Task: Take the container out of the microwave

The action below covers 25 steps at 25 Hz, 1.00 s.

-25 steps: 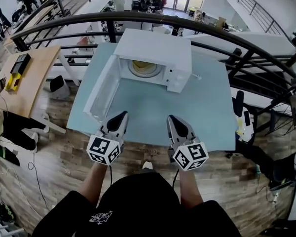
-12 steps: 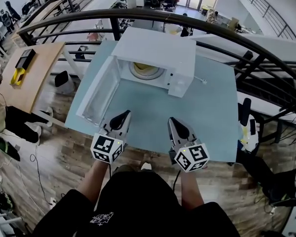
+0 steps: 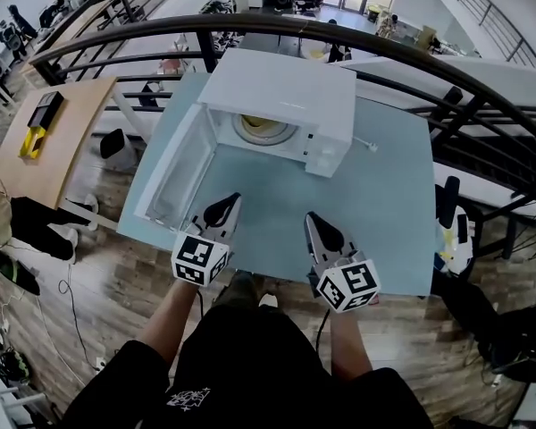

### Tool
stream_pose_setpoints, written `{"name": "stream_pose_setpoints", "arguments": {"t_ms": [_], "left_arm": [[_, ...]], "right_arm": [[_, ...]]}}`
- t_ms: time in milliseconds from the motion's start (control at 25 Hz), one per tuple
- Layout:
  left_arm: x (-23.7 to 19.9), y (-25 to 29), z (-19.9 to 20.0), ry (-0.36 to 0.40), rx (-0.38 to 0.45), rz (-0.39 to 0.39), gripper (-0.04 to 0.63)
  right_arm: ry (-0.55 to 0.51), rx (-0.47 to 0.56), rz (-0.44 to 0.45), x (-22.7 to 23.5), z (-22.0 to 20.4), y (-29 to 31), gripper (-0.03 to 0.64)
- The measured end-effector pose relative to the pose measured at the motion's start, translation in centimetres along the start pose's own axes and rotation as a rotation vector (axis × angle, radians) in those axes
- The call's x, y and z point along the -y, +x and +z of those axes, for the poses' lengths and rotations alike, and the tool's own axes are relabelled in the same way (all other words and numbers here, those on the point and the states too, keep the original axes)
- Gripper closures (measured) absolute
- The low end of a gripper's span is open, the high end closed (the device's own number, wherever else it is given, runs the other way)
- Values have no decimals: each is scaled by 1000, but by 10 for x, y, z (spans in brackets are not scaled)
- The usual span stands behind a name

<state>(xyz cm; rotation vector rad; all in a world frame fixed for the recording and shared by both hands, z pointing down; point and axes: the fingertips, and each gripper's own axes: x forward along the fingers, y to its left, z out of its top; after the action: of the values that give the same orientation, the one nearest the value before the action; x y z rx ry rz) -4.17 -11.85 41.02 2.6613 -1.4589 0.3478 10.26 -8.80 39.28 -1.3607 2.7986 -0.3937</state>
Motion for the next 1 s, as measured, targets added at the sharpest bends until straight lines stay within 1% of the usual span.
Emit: {"name": "stream_pose_setpoints", "arguments": {"t_ms": [200,400,640,760,880,1000], "left_arm": [[-15,25,-2,20,-13,-2,588],[-37,57,-10,38,-27,7,588],[-61,92,-24,23,-55,8,588],[-70,113,-30,56,-79,4,588],[-81,135,-38,106,-106,1,588],[-90,156,-46,122,-127,-10,588]], "right_arm": [[15,-5,-16,8,-1,17,611],[-1,-16,-33,19,-6,44,611],[-6,-48,-37,27,-14,77,611],[-12,-70,-37,32,-18,92,611],[-8,-83,-39,40,-22,107,611],[-1,-98,-41,46,-29,121,611]]}}
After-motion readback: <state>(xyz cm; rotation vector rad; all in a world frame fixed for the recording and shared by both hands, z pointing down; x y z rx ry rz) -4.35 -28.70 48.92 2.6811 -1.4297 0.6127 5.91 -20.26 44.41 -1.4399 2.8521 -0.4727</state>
